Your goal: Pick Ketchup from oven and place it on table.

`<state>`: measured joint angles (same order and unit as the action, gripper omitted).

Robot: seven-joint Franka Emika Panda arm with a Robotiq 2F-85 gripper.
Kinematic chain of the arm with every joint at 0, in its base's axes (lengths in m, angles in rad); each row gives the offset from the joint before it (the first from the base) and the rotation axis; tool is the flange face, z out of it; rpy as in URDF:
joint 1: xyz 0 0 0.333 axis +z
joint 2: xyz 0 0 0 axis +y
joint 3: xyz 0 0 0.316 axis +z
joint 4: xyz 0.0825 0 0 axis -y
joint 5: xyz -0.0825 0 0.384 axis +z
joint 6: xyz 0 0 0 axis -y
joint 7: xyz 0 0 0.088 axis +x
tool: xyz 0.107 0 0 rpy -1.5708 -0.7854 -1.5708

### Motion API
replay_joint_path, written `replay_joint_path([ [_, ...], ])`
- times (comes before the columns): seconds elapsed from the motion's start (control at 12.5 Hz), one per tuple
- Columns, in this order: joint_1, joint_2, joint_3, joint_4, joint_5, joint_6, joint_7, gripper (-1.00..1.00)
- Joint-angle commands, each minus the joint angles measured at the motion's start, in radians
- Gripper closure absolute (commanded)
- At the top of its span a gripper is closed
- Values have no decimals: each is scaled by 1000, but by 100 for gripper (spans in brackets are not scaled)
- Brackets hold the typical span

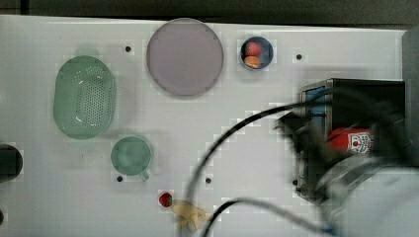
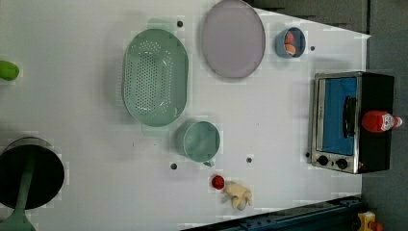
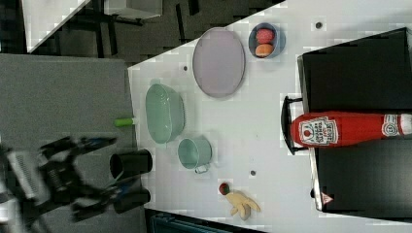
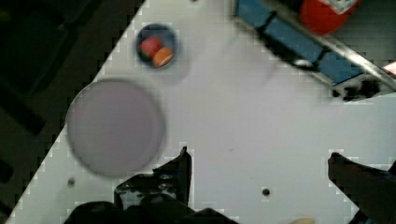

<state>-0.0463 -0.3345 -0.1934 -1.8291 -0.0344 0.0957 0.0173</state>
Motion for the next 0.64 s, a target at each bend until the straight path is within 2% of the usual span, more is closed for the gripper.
replay_joint_path([
  [0.08,-48,135,-139,-26,3,53,26,-100],
  [0.32,-50,244,-252,-24,3,176,26,-100],
  [0.64,-58,409,-342,-24,21,325,27,-100],
])
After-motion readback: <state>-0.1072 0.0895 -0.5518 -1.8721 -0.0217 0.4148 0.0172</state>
